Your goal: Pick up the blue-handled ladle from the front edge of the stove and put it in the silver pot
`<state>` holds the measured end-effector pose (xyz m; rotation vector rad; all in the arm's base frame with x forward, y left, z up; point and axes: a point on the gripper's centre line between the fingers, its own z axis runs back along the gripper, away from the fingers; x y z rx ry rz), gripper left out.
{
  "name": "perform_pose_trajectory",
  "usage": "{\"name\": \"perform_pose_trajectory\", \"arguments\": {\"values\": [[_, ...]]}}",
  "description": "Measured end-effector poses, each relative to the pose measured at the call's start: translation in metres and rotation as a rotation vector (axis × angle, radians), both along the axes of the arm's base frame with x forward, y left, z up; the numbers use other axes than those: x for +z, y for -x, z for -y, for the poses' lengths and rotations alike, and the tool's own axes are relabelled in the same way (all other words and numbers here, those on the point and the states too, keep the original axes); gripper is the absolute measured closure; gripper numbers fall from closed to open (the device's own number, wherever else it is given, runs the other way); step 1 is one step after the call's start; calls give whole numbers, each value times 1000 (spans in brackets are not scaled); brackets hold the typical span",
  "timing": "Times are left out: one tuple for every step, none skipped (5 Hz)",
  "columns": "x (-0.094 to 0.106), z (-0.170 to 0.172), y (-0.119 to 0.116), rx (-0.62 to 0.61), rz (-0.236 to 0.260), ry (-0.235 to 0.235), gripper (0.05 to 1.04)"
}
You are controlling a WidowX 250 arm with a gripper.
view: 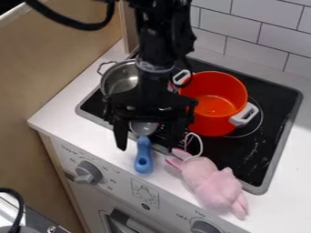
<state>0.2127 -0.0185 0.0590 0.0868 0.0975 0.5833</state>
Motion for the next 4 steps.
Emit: {"name": "perform_pose_trajectory", "arguments": {"values": [[-4,-6,4,0,12,5,83],[-10,-9,6,-5,27,17,83],[-12,-11,1,-7,60,26,118],[-14,-14,2,0,49,28,383]]}}
